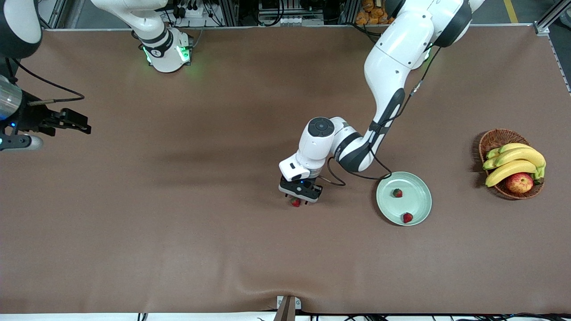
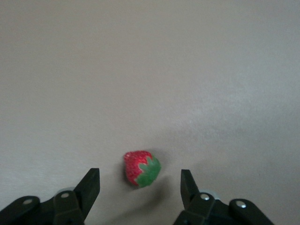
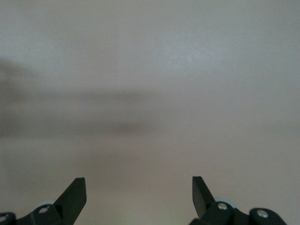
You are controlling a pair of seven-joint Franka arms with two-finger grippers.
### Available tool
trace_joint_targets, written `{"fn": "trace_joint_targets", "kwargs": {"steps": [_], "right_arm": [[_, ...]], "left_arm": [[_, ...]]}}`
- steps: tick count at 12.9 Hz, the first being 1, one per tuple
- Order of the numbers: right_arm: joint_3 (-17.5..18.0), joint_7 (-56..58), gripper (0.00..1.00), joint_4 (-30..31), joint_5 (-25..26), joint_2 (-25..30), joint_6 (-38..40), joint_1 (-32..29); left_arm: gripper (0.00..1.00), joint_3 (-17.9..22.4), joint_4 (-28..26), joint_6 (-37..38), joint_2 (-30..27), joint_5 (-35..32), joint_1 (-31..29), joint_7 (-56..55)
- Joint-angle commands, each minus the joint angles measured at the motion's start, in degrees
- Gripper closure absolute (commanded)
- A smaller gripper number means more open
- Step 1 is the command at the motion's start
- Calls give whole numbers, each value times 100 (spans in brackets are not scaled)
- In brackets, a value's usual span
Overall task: Collect all strawberries into plate
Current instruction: 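Lower the left gripper onto the strawberry while the right gripper withdraws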
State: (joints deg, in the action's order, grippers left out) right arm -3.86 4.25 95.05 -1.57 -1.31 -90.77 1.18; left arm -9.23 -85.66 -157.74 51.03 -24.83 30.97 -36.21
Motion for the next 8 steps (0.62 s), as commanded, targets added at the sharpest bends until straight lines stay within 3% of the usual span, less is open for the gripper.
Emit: {"fn": "trace_joint_targets", "kwargs": {"steps": [1, 4, 8], "right_arm": [[-53, -126, 0, 75, -125, 253, 130, -39], [-54, -284, 0, 75, -125, 395, 157, -162], [-45, -687, 0, 75, -90, 553, 130, -197]], "left_arm": [[25, 123, 163, -72, 91, -241, 146, -79], [32, 149, 172, -90, 109, -680, 146, -44], [32, 167, 277, -415, 161, -699, 93, -44]]}}
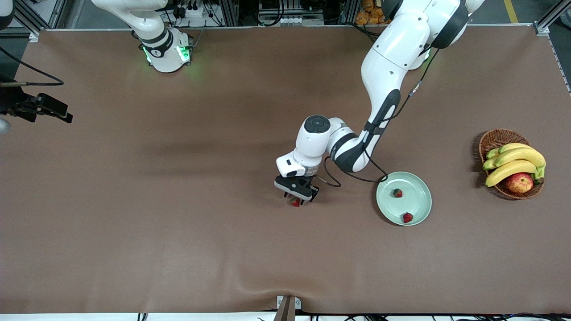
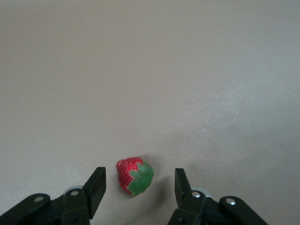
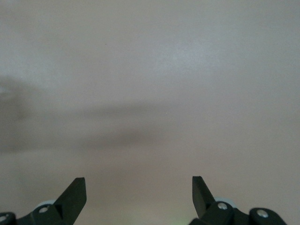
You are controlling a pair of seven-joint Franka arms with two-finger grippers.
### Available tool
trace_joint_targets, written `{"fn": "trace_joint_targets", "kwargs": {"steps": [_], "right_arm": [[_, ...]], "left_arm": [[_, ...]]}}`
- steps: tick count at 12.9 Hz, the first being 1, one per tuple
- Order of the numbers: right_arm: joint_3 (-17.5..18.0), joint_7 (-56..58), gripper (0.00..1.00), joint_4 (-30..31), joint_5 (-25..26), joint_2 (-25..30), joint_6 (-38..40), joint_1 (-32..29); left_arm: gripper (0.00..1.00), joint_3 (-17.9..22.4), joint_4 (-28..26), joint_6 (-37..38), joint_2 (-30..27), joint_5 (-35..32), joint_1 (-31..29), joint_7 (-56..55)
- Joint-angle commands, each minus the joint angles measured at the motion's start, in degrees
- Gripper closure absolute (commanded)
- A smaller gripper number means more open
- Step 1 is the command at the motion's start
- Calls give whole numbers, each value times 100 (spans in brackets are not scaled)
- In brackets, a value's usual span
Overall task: Collect all strawberries into plate
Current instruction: 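Lower the left gripper onto the strawberry while the right gripper withdraws, then close the left gripper on the red strawberry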
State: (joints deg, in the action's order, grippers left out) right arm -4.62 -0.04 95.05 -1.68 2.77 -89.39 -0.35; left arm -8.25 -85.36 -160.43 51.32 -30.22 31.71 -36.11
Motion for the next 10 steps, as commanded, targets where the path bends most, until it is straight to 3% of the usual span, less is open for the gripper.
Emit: {"fn": "trace_joint_targets", "kwargs": {"steps": [1, 4, 7, 10], "right_arm": [[31, -269, 0, 49, -87, 118, -44, -44], [66, -487, 0, 5, -43, 74, -79, 9], [58, -436, 0, 5, -17, 83, -9, 9], [58, -445, 0, -74, -17, 74, -9, -9]], "left_arm": [[32, 78, 265, -173, 132, -151, 11, -54], [33, 87, 248, -541, 211, -151, -112, -54], [43, 87, 248, -700, 282, -151, -94, -116], [45, 87, 248, -744, 335, -151, -95, -116]]}}
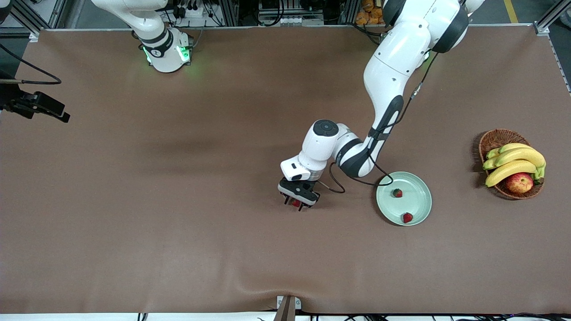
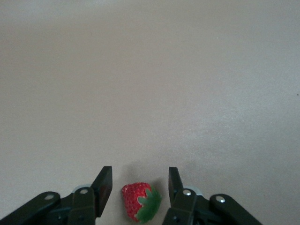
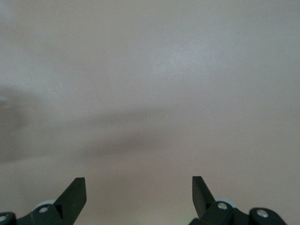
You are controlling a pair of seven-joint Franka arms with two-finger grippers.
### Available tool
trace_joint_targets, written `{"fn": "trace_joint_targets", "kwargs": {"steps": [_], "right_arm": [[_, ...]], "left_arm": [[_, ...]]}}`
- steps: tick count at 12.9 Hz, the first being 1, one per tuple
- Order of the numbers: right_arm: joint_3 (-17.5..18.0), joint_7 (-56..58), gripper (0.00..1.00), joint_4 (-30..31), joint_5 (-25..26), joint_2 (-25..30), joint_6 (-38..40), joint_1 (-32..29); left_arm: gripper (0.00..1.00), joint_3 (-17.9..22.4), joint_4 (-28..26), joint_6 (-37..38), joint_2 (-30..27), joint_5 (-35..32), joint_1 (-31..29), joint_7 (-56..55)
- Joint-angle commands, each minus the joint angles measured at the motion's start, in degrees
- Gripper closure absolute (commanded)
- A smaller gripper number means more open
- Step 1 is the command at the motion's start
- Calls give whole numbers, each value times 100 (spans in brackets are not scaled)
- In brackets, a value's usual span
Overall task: Collect all strawberries into plate
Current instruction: 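Close the left gripper on the red strawberry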
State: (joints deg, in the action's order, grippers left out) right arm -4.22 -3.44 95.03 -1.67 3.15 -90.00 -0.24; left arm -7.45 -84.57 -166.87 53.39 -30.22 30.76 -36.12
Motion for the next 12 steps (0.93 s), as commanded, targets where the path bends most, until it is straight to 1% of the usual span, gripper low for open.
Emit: {"fn": "trace_joint_targets", "kwargs": {"steps": [1, 3, 7, 8, 10, 11, 12], "right_arm": [[18, -104, 0, -81, -17, 36, 52, -29], [9, -104, 0, -90, -17, 36, 52, -46], [9, -139, 0, -107, -17, 28, 52, -37], [9, -139, 0, -107, -17, 28, 52, -37], [9, -148, 0, -107, -17, 28, 52, -37], [9, -148, 0, -107, -17, 28, 52, -37], [9, -148, 0, -107, -17, 28, 52, -46]], "left_arm": [[48, 6, 160, -144, 137, -160, 9, -106], [47, 15, 143, -179, 154, -160, 9, -106], [50, 15, 134, -188, 172, -212, 9, -106], [55, 15, 125, -197, 172, -256, -8, -106], [80, 15, 125, -197, 163, -265, -17, -106], [87, 15, 116, -197, 163, -265, -26, -115], [90, 15, 116, -197, 154, -274, -52, -106]]}}
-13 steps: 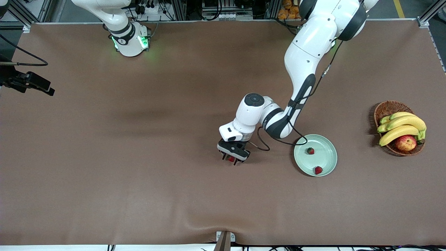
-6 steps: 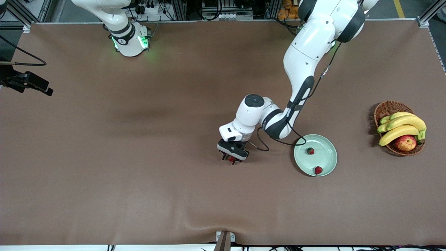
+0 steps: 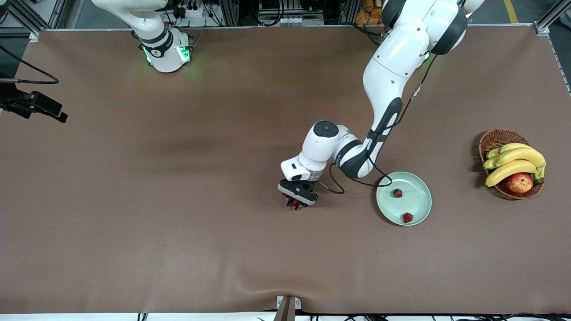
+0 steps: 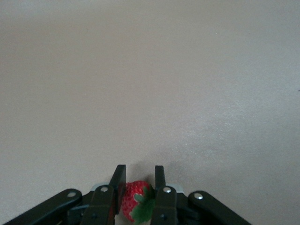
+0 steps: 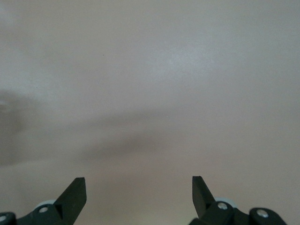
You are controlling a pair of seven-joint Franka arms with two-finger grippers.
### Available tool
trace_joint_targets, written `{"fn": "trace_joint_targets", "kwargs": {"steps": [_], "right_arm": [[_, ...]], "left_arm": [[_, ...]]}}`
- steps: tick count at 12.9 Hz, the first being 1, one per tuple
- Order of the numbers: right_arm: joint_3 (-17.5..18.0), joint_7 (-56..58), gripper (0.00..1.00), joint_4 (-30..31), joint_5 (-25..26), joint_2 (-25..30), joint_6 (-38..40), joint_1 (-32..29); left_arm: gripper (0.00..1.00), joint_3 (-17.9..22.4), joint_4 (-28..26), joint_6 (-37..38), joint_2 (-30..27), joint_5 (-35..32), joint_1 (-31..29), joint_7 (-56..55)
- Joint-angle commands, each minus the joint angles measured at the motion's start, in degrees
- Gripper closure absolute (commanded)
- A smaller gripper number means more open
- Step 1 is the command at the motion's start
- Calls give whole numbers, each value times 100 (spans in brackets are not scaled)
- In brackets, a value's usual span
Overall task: Collect all strawberries into plate
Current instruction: 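Close the left gripper on the red strawberry, then carry the strawberry over the plate and open the left gripper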
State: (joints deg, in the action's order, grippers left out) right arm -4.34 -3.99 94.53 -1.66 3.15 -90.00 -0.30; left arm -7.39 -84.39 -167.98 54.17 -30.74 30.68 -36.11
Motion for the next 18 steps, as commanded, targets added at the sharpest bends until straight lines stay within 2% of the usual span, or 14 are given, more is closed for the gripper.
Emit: {"fn": "trace_joint_targets", "kwargs": {"steps": [1, 3, 9, 14, 18], "right_arm": [[21, -93, 0, -58, -18, 27, 53, -40], [21, -93, 0, -58, -18, 27, 53, -40], [21, -93, 0, -67, -18, 27, 53, -40], [21, -93, 0, -67, -18, 27, 53, -32], [21, -93, 0, -67, -18, 27, 44, -32]], "left_arm": [[91, 9, 90, -86, 76, -222, -62, -98], [100, 9, 90, -86, 50, -214, -63, -124], [100, -8, 20, -24, -82, -222, -229, -98], [100, -35, -665, 2, -547, -231, -545, -80], [100, -43, -1209, 527, -1170, -231, -704, -54]]}}
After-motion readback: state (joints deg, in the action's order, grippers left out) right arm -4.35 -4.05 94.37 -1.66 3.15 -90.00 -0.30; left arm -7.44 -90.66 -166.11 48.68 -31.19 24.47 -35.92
